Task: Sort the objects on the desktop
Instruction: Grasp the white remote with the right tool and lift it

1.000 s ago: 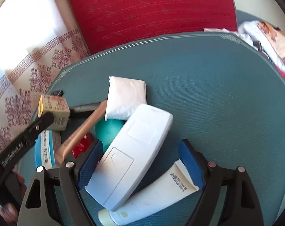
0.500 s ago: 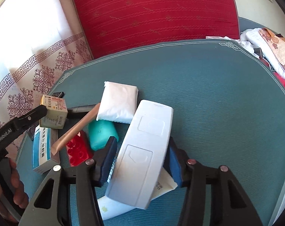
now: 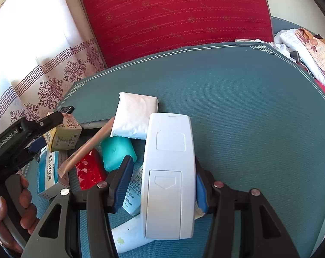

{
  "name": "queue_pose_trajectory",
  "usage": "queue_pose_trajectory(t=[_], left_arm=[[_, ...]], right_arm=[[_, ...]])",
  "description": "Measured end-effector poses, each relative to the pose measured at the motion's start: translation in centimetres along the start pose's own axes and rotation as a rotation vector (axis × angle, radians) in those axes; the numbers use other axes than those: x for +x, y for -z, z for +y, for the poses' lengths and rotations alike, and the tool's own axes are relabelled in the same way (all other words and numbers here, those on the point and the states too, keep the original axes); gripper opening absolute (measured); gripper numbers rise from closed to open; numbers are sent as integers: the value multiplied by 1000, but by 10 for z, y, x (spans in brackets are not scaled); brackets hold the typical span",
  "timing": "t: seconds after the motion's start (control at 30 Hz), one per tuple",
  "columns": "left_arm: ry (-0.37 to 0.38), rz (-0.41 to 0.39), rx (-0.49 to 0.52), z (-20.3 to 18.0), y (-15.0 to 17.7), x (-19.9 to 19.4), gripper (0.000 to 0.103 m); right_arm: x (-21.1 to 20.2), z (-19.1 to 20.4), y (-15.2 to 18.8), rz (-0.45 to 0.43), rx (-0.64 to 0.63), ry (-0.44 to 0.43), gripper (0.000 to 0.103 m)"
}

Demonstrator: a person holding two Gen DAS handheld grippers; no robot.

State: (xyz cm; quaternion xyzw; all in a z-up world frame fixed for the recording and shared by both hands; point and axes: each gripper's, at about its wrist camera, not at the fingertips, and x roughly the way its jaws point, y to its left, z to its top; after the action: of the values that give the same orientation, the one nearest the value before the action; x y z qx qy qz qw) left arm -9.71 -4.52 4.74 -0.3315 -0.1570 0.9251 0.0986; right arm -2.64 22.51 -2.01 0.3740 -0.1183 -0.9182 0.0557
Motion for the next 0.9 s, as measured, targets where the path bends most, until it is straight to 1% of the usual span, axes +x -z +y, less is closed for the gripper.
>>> queue_pose_trajectory(t=[0.07,0.13,0.17,0.2,0.27,0.57,0.67,0.9], left_arm=[[-26,-3,35,-7,2,2,73],[-34,0,69,-14,5,3,72],[-31,3,84,-17,6,4,68],[-24,11,95,-19,7,5,54],[-15,13,112,-22,9,4,54],[-40,-67,195,-40,14,-19,54],[-40,-77,187,-37,14,-24,54],[-47,-75,162,-30,15,-24,54]], right_arm=[[0,-1,0,-1,-1,1,57],[-1,0,0,-2,-3,3,57],[-1,-1,0,-2,-4,2,57],[-1,-1,0,-2,-5,1,56],[-1,0,-1,-3,-9,-2,55],[-6,-5,-4,-10,-13,-3,47],[-7,-5,-5,-12,-21,-1,44],[-6,-6,-6,-12,-25,-7,44]])
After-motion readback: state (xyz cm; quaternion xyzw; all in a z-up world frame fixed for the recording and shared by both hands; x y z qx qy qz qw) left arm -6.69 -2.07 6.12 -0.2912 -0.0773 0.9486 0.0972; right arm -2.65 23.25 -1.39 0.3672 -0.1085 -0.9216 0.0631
